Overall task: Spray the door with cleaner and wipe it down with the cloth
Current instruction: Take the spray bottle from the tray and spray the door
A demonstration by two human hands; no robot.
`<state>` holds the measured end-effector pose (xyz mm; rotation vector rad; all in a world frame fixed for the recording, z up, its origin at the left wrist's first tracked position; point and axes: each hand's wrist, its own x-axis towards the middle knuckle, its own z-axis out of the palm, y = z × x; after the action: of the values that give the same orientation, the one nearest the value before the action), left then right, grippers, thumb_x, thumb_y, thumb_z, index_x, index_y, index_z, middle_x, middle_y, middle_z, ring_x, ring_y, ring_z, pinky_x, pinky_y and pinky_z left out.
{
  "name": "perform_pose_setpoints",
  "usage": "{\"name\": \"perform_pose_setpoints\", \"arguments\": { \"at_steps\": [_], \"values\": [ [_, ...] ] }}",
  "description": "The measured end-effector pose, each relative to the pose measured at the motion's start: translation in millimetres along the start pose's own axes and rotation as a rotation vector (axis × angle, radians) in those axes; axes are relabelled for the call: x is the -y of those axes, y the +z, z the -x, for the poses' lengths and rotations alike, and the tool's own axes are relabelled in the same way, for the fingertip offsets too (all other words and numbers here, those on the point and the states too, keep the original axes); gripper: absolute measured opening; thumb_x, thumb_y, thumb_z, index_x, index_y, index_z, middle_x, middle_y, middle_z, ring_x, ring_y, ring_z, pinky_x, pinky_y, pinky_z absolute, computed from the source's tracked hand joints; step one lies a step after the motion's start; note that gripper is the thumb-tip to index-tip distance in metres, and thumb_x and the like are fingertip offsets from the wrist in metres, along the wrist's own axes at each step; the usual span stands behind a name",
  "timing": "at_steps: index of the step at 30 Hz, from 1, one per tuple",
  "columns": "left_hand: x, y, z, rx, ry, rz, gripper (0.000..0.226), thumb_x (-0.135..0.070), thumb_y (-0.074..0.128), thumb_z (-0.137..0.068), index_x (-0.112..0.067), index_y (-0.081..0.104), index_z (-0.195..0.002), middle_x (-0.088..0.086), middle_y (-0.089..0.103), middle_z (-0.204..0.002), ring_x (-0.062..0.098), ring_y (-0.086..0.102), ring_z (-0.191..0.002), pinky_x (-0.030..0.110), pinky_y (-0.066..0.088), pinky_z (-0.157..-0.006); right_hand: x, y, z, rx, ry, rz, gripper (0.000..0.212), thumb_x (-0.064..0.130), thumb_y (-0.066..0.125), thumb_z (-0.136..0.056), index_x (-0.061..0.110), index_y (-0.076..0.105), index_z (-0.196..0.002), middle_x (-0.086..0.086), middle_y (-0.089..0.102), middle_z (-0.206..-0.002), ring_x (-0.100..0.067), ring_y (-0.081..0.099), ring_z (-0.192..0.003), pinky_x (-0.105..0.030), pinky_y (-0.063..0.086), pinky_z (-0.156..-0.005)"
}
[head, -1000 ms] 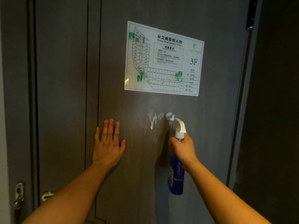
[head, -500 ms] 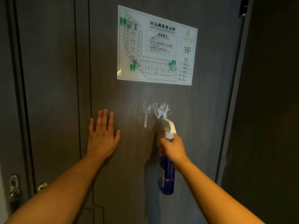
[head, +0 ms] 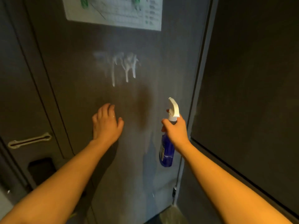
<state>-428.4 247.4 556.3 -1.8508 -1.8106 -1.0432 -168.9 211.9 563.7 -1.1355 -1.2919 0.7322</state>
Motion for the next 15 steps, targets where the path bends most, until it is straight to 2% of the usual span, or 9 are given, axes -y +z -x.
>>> {"name": "perform_pose_setpoints", "arguments": {
  "at_steps": [3, 7, 9, 11, 15],
  "values": [
    [-34, 34, 52, 0.177, 0.011, 0.023, 0.06, -0.036, 0.054, -0.086, 0.0, 0.055, -0.134, 0.025, 0.055, -0.136, 0.045, 0.053, -0.125, 0.054, 0.044, -0.1, -24, -40, 24, -0.039, 0.045, 0.033, 0.023, 0.021, 0.065, -0.087, 0.032, 0.057, -0.106, -0.018, 0.068, -0.082, -0.018, 0.065, -0.067, -0.032, 0.058, -0.063],
    [-85, 76, 129, 0.393, 0.065, 0.015, 0.054, -0.036, 0.057, -0.091, 0.0, 0.056, -0.131, 0.025, 0.059, -0.126, 0.045, 0.057, -0.114, 0.052, 0.047, -0.093, -66, -96, 57, -0.12, 0.118, 0.062, 0.011, 0.024, 0.067, -0.087, 0.022, 0.06, -0.095, 0.004, 0.066, -0.069, -0.005, 0.063, -0.06, -0.02, 0.053, -0.058],
    [-111, 94, 169, 0.488, 0.103, 0.026, 0.05, -0.036, 0.058, -0.092, -0.003, 0.057, -0.129, 0.023, 0.06, -0.123, 0.044, 0.058, -0.112, 0.051, 0.047, -0.092, -88, -126, 77, -0.145, 0.165, 0.083, 0.007, 0.024, 0.068, -0.088, 0.022, 0.063, -0.092, 0.007, 0.066, -0.069, -0.002, 0.062, -0.06, -0.021, 0.054, -0.059],
    [-137, 109, 207, 0.575, 0.129, 0.043, 0.049, -0.038, 0.056, -0.093, -0.005, 0.057, -0.129, 0.02, 0.06, -0.123, 0.043, 0.058, -0.113, 0.05, 0.046, -0.093, -111, -156, 98, -0.164, 0.229, 0.108, 0.01, 0.025, 0.069, -0.089, 0.019, 0.062, -0.089, 0.0, 0.065, -0.073, -0.01, 0.062, -0.064, -0.032, 0.054, -0.064],
    [-181, 132, 282, 0.738, 0.157, 0.079, 0.048, -0.038, 0.051, -0.096, -0.006, 0.058, -0.13, 0.019, 0.061, -0.123, 0.041, 0.057, -0.115, 0.049, 0.046, -0.095, -149, -211, 144, -0.197, 0.361, 0.152, 0.033, 0.032, 0.07, -0.088, 0.004, 0.053, -0.085, -0.028, 0.064, -0.085, -0.025, 0.059, -0.07, -0.052, 0.056, -0.072]
  ]
}}
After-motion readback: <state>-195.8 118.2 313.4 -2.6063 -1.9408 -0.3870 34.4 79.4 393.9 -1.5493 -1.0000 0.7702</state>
